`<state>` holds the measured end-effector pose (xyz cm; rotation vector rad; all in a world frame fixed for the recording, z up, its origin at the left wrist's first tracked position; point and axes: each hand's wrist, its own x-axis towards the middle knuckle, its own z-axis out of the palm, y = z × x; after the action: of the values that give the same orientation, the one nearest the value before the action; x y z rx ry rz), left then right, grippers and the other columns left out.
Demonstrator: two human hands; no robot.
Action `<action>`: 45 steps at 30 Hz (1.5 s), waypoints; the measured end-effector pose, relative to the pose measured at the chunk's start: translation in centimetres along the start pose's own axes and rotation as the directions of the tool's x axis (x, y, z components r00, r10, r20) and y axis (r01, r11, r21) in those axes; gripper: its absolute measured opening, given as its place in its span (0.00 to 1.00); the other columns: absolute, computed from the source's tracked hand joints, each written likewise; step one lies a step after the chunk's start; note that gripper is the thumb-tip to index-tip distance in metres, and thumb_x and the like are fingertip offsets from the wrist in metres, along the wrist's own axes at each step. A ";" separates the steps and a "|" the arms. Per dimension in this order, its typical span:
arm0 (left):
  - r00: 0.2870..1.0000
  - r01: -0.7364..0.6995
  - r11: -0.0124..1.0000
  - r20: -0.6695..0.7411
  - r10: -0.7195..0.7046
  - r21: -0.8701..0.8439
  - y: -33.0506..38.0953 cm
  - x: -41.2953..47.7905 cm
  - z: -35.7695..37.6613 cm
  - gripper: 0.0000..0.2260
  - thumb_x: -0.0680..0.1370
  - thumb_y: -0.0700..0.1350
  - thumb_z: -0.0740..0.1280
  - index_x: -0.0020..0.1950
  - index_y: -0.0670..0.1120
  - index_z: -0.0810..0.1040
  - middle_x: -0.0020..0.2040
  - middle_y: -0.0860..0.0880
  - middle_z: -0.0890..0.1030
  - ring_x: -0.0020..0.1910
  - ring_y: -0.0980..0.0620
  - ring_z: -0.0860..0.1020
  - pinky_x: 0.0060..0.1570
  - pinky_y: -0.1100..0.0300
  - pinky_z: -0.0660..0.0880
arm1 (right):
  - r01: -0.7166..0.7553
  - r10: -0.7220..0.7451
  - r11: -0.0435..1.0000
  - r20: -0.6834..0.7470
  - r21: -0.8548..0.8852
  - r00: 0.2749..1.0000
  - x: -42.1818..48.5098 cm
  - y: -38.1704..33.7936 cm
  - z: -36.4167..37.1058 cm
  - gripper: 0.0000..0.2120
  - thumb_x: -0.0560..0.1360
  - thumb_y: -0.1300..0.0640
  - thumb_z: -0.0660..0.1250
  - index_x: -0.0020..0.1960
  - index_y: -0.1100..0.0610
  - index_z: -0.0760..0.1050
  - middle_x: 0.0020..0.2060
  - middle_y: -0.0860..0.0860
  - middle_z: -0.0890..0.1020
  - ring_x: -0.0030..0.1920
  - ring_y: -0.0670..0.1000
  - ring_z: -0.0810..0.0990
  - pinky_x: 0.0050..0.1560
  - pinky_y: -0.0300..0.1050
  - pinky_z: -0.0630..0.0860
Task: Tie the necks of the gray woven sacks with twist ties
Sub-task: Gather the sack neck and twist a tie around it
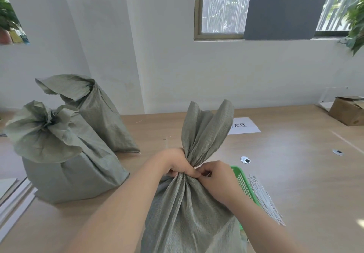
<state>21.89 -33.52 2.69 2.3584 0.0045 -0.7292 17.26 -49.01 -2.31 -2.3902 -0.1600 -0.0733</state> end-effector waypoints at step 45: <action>0.948 -0.306 0.590 -0.181 0.263 -0.747 -5.2 -1.7 5.3 0.09 0.67 0.38 0.75 0.36 0.47 0.76 0.43 0.45 0.78 0.26 0.60 0.70 0.27 0.65 0.61 | -0.145 -0.061 0.797 0.316 0.586 0.947 0.7 0.9 -0.5 0.16 0.75 0.55 0.71 0.31 0.55 0.72 0.29 0.54 0.71 0.33 0.51 0.67 0.35 0.44 0.63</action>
<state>16.81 -32.29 -2.82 1.4827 -0.0351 -0.3801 18.09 -49.92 -2.52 -1.7397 -0.2411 0.3474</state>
